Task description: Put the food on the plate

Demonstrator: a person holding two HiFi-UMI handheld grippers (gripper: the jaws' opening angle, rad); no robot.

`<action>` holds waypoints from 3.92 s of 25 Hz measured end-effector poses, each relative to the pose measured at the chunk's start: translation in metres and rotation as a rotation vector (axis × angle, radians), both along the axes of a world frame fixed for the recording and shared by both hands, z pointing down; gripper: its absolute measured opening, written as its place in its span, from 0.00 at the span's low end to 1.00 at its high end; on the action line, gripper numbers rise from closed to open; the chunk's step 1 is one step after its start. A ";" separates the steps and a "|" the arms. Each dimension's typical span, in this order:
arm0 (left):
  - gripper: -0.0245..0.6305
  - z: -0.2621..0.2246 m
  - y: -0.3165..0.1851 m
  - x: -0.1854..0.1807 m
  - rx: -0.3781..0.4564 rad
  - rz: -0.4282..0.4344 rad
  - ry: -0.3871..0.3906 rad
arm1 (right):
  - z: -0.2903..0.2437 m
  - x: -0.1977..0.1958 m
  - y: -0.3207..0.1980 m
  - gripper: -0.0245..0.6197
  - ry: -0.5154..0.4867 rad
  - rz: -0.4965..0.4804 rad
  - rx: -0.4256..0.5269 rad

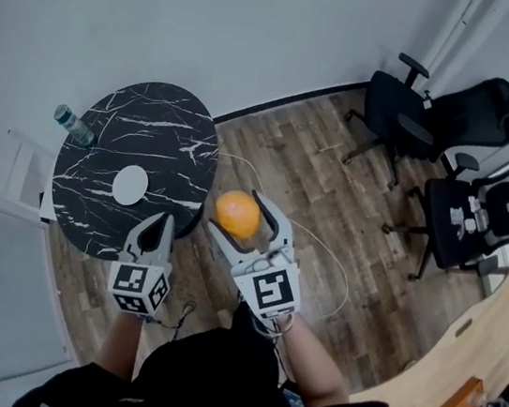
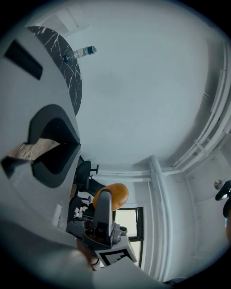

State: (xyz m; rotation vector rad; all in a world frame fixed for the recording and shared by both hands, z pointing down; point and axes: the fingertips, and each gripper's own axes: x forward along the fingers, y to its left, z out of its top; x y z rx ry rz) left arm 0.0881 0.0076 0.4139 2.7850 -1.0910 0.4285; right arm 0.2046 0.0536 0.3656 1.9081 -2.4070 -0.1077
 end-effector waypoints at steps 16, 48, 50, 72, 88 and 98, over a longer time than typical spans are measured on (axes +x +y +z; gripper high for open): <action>0.04 0.020 -0.054 -0.013 -0.043 -0.148 -0.025 | 0.045 -0.017 -0.084 0.57 0.041 -0.217 -0.108; 0.35 0.098 -0.157 -0.150 -0.438 -0.225 0.228 | 0.170 -0.234 -0.225 0.57 0.336 -0.770 -0.187; 0.41 0.095 -0.160 -0.147 -0.466 -0.180 0.283 | 0.174 -0.246 -0.227 0.57 0.334 -0.796 -0.186; 0.44 0.128 -0.206 -0.171 -0.504 -0.143 0.275 | 0.203 -0.305 -0.253 0.57 0.354 -0.873 -0.216; 0.44 0.186 -0.256 -0.200 -0.546 -0.252 0.181 | 0.260 -0.260 -0.280 0.06 0.261 -0.691 -0.437; 0.44 0.226 -0.274 -0.202 -0.624 -0.231 0.160 | 0.278 -0.249 -0.313 0.04 0.231 -0.595 -0.515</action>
